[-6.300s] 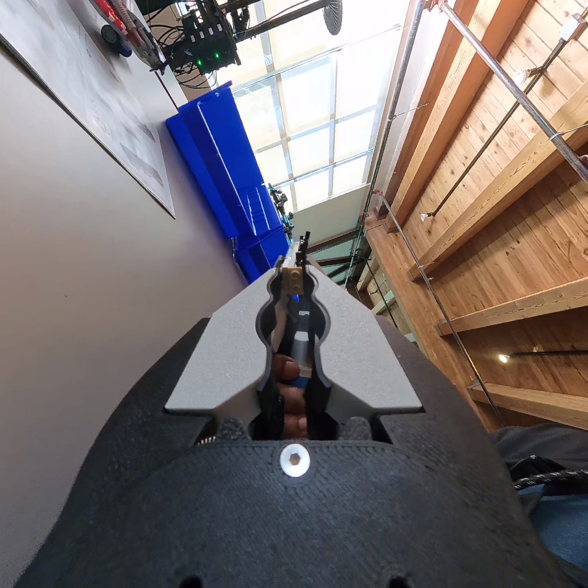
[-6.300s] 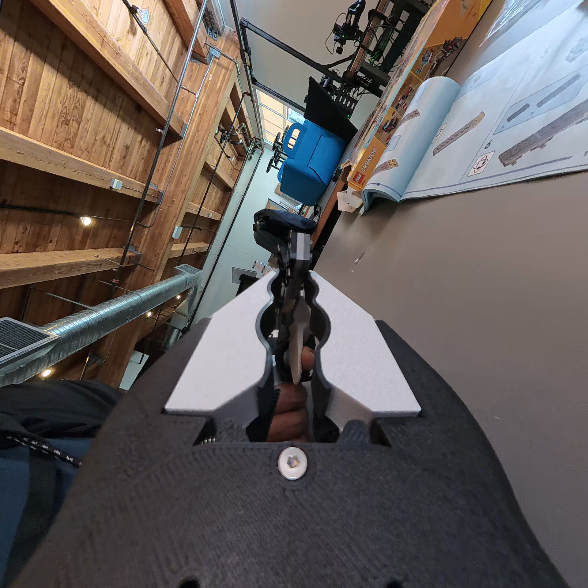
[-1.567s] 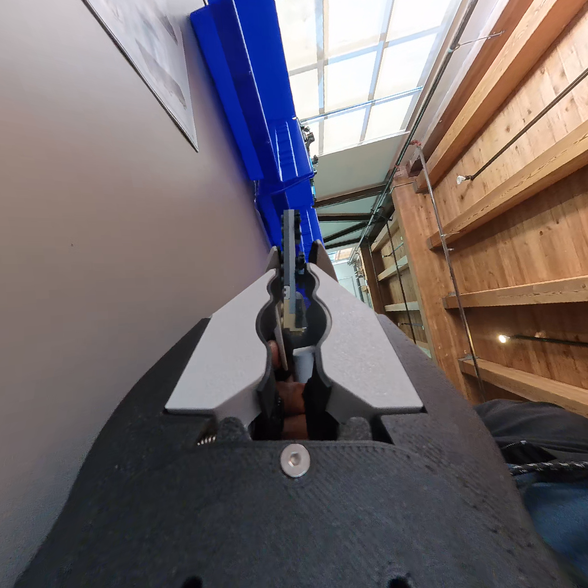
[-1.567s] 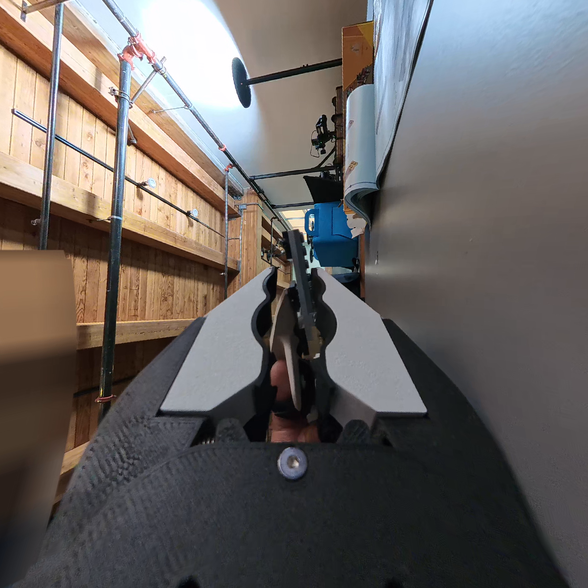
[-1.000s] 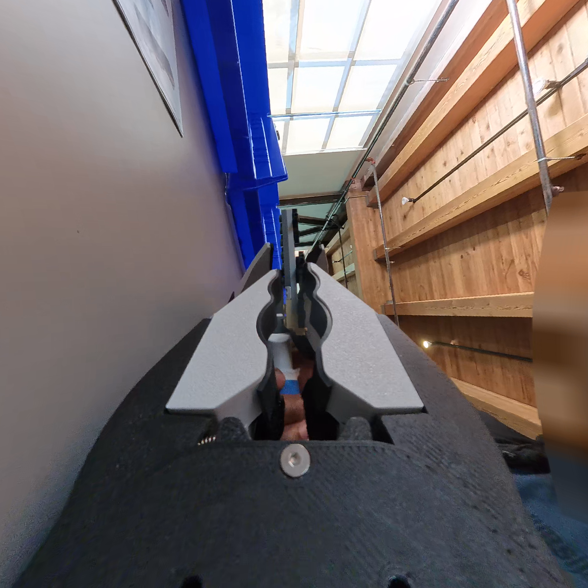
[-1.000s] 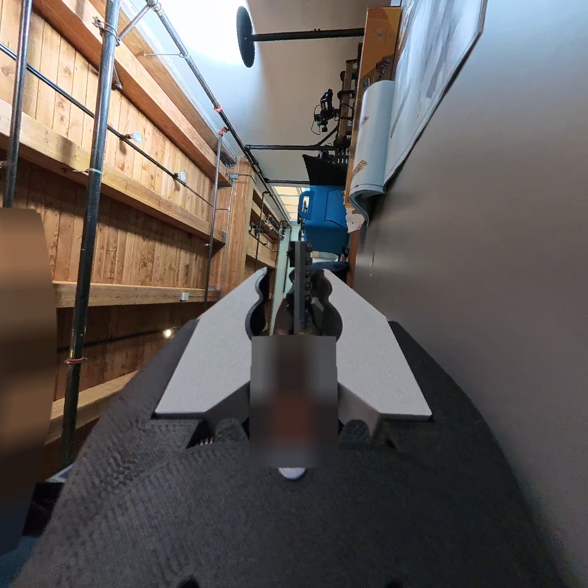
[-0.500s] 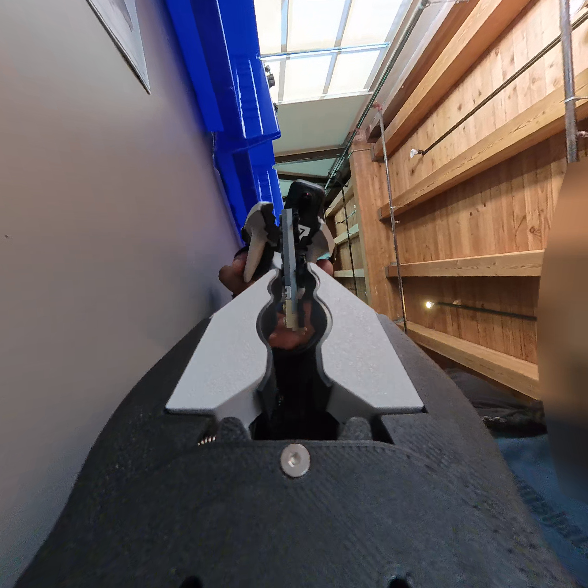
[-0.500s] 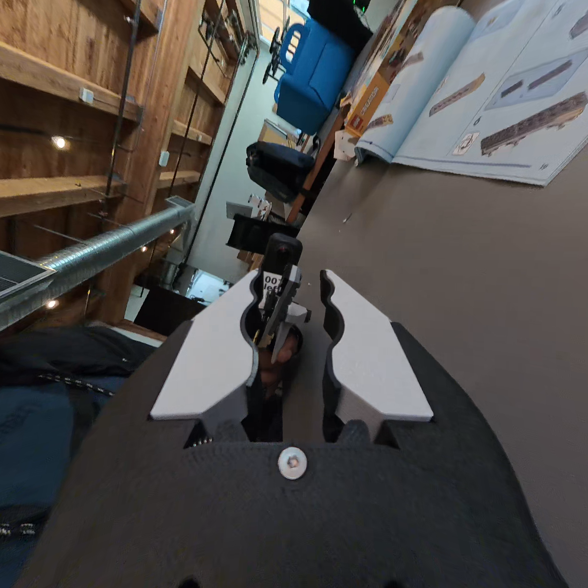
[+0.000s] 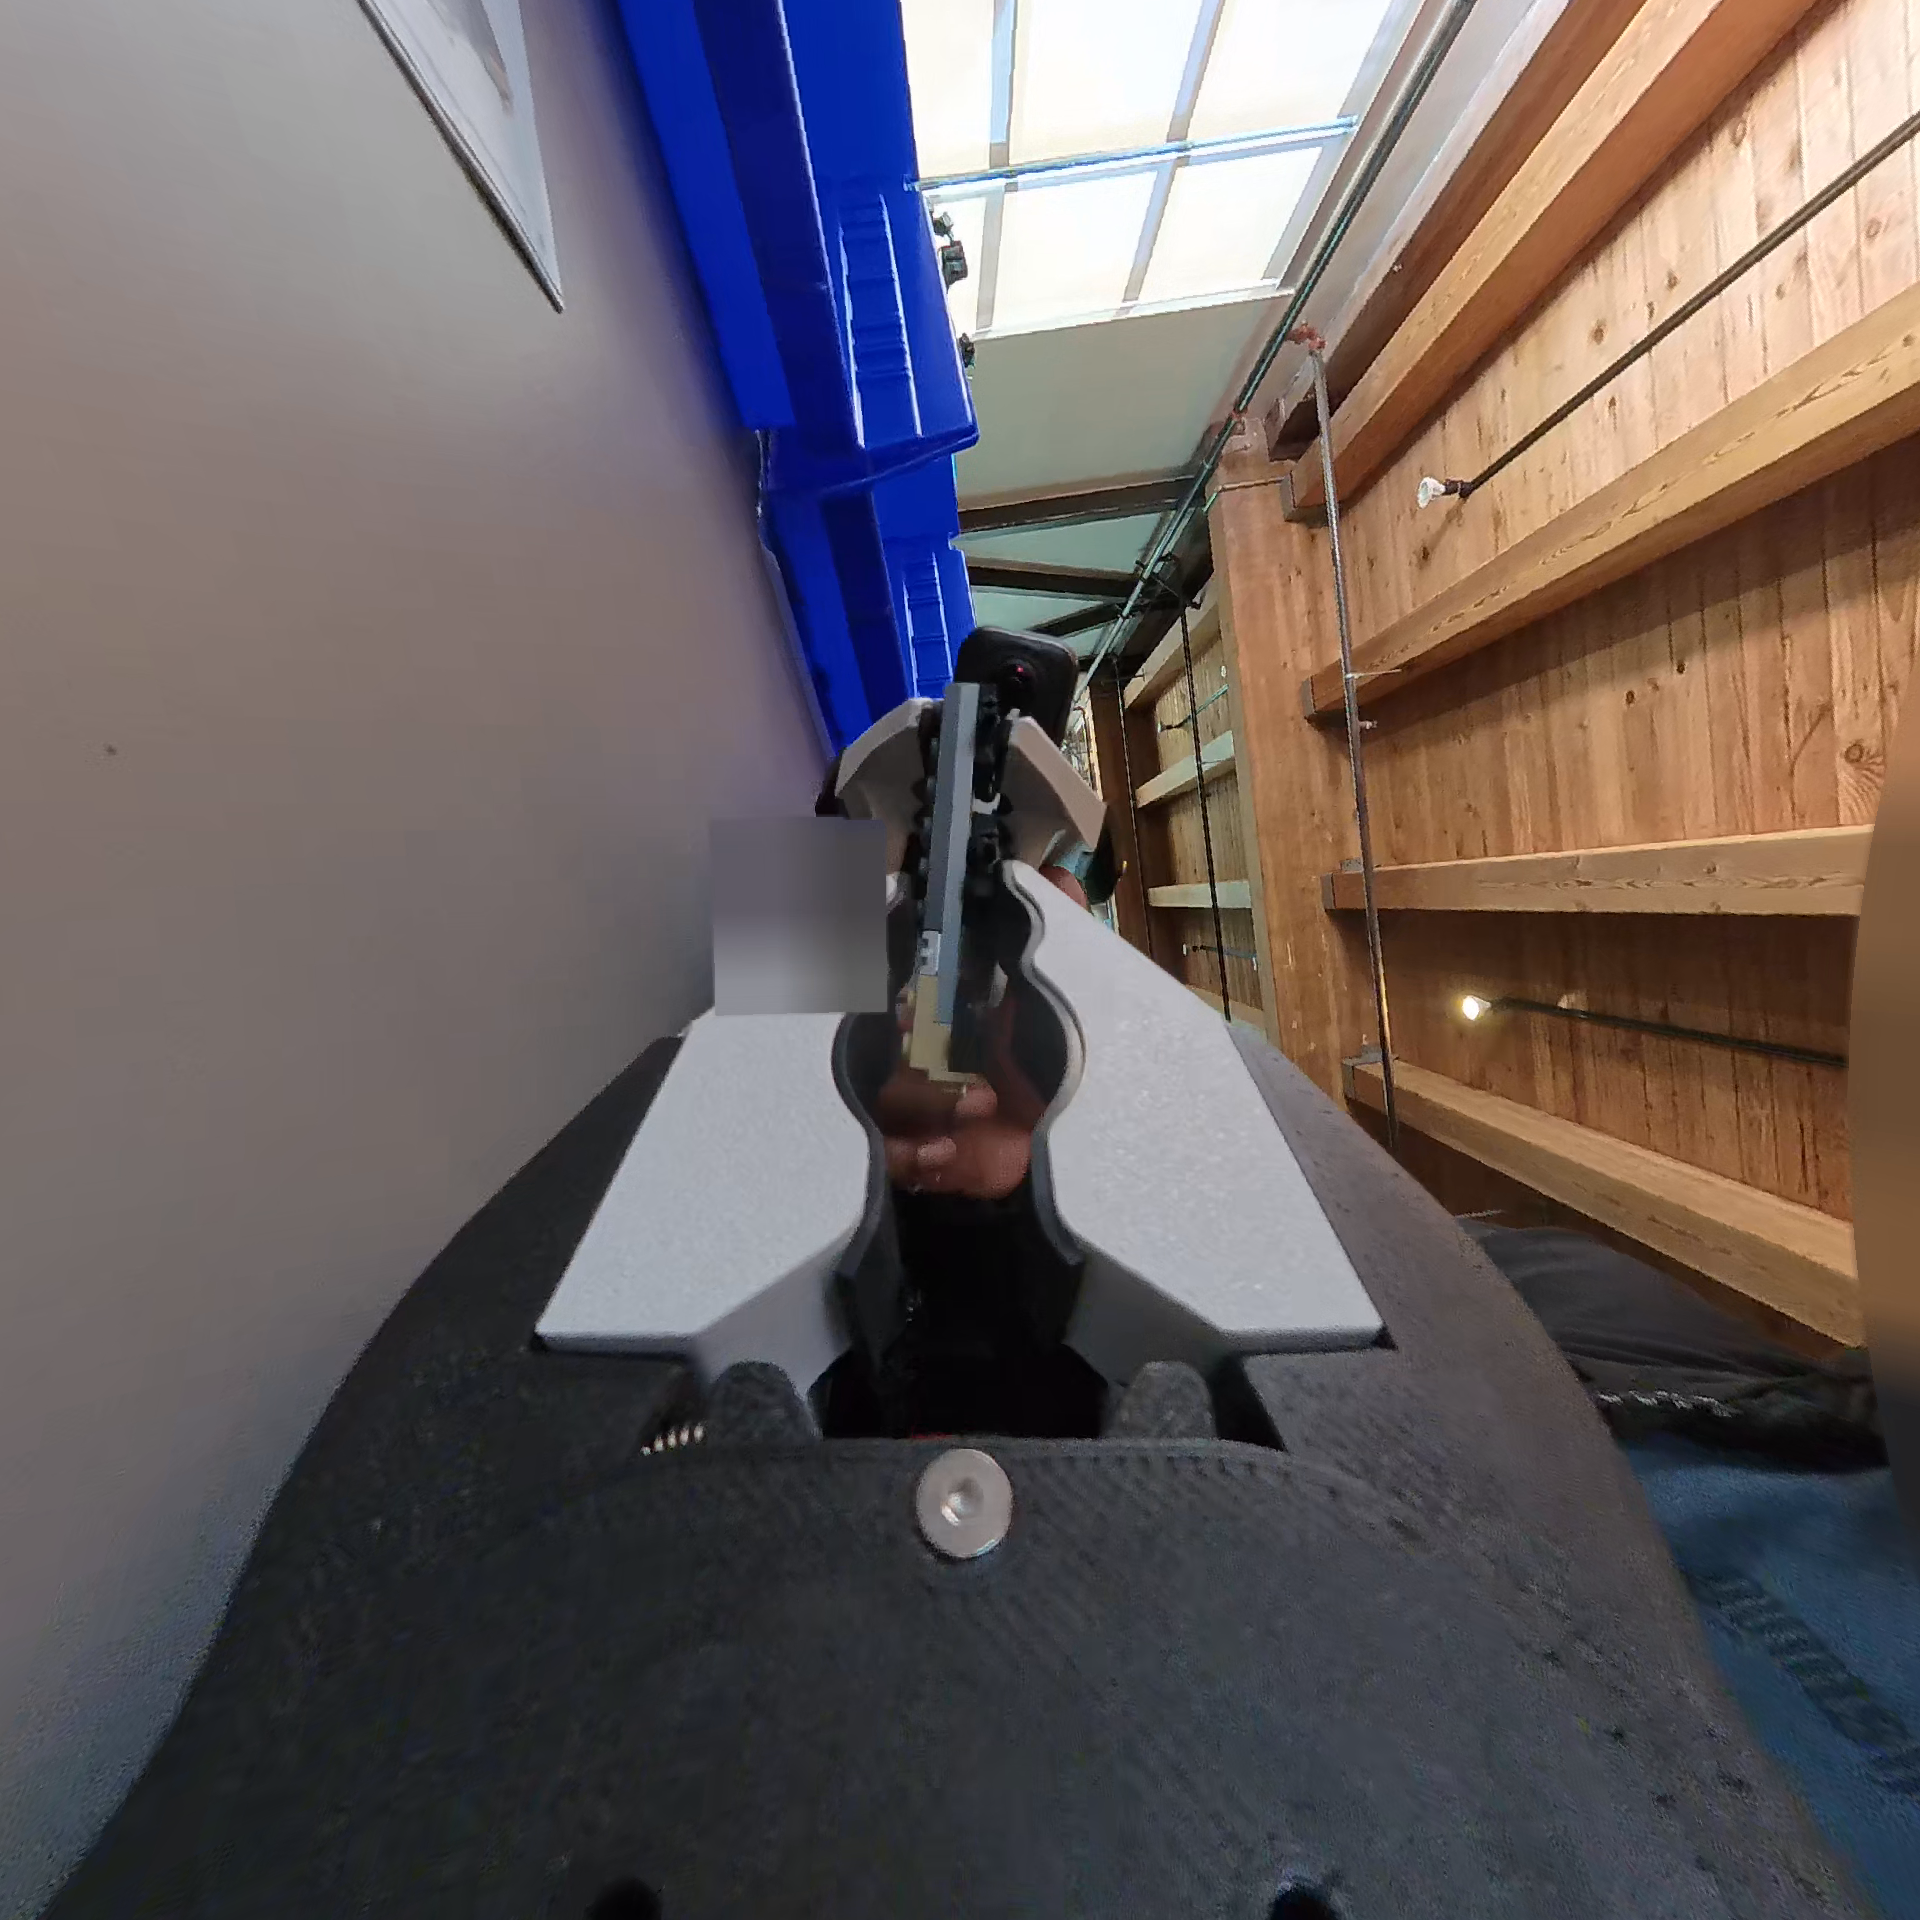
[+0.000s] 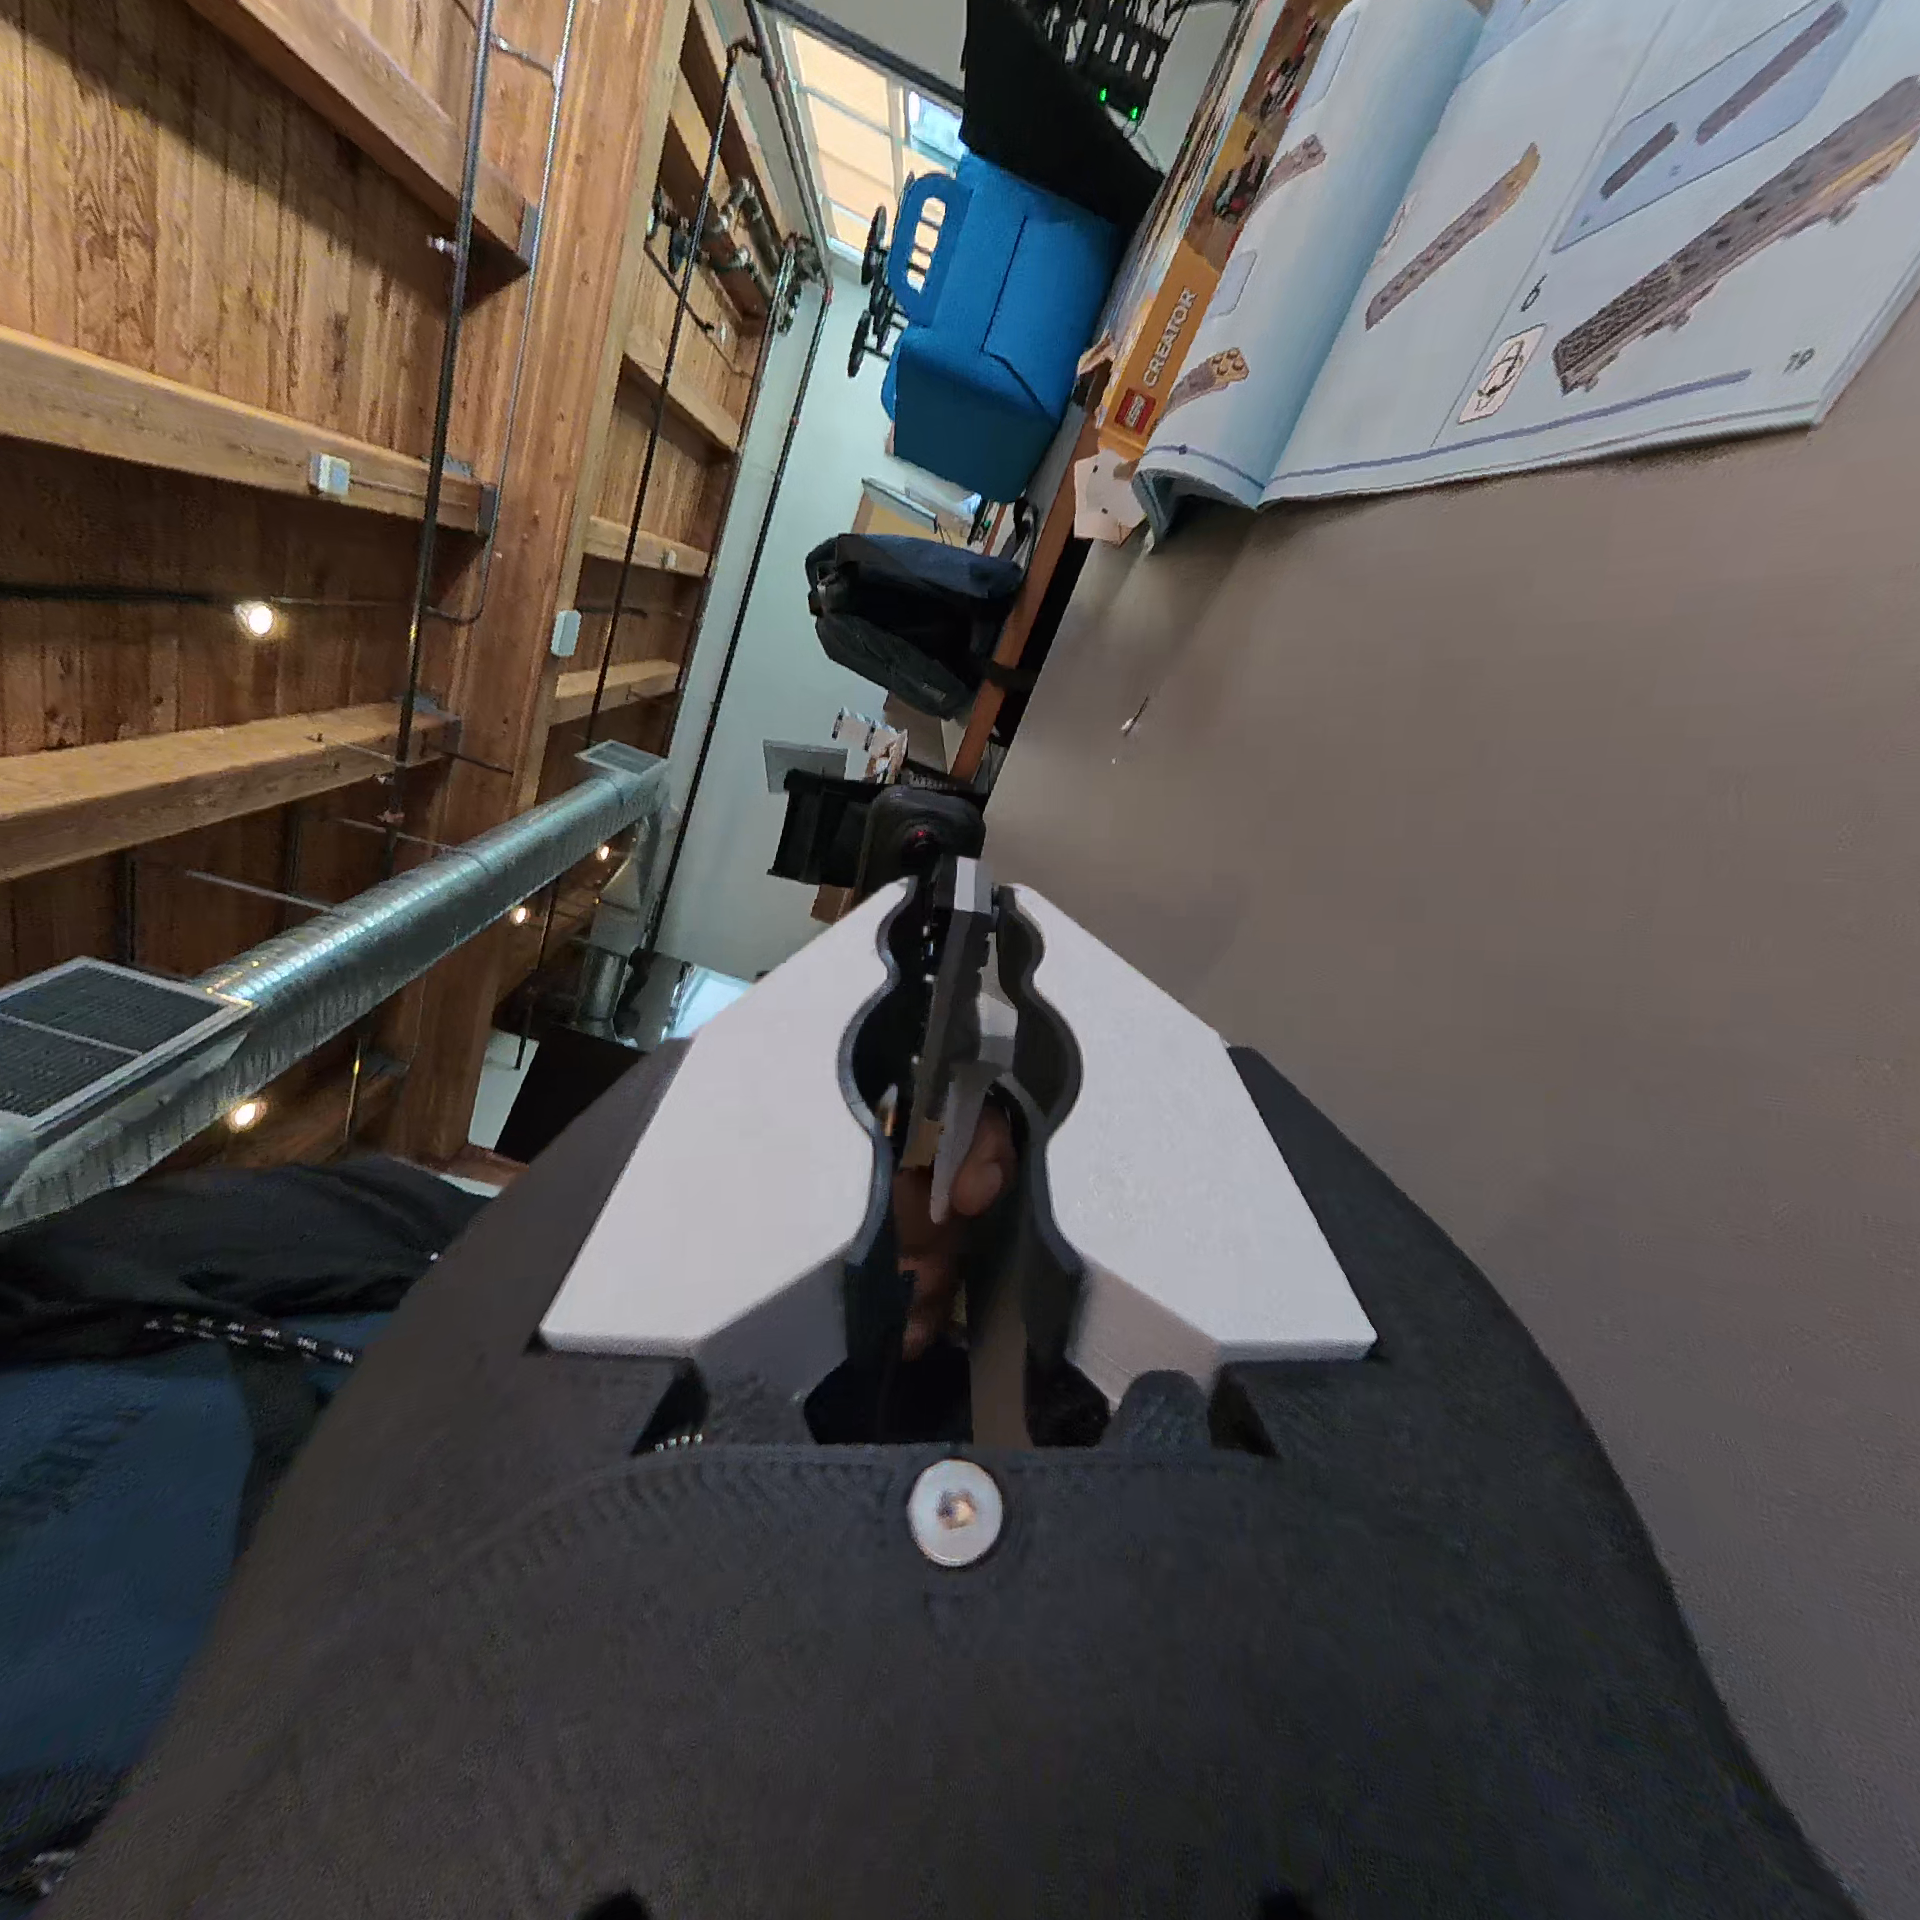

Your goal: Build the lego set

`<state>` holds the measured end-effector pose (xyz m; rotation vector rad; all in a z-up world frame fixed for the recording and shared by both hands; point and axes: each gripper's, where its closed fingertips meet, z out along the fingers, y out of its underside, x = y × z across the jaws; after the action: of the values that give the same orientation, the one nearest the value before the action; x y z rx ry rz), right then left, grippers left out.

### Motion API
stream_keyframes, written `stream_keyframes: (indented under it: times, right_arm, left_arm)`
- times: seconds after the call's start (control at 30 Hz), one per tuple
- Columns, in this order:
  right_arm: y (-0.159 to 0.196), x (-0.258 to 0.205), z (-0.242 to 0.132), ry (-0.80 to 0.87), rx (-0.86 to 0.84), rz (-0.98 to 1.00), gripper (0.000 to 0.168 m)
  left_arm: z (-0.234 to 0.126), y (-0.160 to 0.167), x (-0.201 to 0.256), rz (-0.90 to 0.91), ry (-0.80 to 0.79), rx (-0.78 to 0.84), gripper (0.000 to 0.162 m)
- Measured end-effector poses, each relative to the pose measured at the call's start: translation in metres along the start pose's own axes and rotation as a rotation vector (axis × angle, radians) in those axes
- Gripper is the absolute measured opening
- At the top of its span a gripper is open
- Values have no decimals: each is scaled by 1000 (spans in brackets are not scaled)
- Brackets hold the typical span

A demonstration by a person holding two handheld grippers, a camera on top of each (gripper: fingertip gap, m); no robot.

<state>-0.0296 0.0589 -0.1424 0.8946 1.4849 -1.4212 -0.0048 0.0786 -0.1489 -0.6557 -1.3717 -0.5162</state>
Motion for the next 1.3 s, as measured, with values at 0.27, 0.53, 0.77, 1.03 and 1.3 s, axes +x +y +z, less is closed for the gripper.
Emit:
stream_keyframes:
  times: [0.27,0.53,0.77,1.03,1.3]
  right_arm:
    - [-2,1,1,33,107,15,12]
    - [-2,2,1,53,174,34,12]
    - [1,2,3,53,203,53,12]
    - [1,1,3,48,236,68,12]
    - [1,0,2,35,252,79,12]
  left_arm:
    - [0,-2,-4,-38,-16,48,16]
    - [1,-4,-5,-80,-13,99,16]
    - [1,-5,-4,-115,2,132,18]
    - [1,-6,-3,-124,18,154,17]
    - [1,-7,1,-90,26,158,13]
